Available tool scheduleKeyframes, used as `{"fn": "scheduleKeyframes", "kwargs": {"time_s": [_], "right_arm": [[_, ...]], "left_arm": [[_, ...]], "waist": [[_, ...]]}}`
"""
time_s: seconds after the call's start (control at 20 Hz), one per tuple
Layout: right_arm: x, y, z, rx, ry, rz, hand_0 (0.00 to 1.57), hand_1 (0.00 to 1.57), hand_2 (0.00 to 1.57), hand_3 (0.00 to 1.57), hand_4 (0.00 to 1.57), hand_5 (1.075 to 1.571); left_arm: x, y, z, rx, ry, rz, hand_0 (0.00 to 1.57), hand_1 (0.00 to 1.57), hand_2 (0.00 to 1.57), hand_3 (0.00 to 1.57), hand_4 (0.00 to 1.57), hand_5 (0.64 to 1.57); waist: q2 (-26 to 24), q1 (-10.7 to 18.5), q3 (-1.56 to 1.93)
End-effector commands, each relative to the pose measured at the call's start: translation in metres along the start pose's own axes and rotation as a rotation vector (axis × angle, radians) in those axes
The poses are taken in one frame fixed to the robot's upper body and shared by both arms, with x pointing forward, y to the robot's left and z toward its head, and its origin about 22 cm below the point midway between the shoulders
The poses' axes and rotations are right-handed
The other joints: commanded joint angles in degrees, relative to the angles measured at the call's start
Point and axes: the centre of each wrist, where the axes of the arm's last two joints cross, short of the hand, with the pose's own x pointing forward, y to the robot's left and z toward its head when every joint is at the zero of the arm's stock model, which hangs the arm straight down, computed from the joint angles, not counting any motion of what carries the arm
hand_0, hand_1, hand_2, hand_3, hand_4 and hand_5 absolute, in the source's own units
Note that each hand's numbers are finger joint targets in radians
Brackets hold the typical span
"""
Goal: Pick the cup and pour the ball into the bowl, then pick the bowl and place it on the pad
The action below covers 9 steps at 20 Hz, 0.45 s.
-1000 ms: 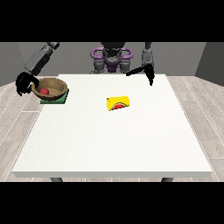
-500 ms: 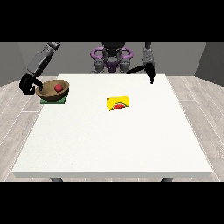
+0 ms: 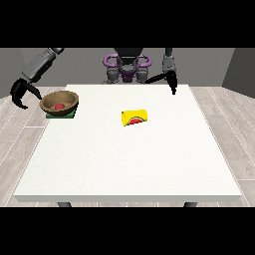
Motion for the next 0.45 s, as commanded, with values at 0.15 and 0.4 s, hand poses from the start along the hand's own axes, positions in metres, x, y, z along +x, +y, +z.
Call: {"fn": "scheduleKeyframes", "kwargs": {"time_s": [0.15,0.4], "right_arm": [[0.012,0.009,-0.007,-0.006,0.003,-0.006,0.00,0.00,0.33,0.24,0.00,1.495],[0.072,-0.032,0.000,0.127,-0.018,-0.026,0.00,0.00,0.19,0.29,0.00,1.503]], "left_arm": [[0.020,-0.010,0.006,-0.010,-0.004,0.016,0.00,0.00,0.00,0.00,0.00,1.569],[-0.027,-0.011,0.021,-0.012,0.127,0.004,0.00,0.00,0.00,0.00,0.00,1.569]], "waist": [[-1.1,-0.5,0.02],[-7.6,-3.1,-0.13]]}}
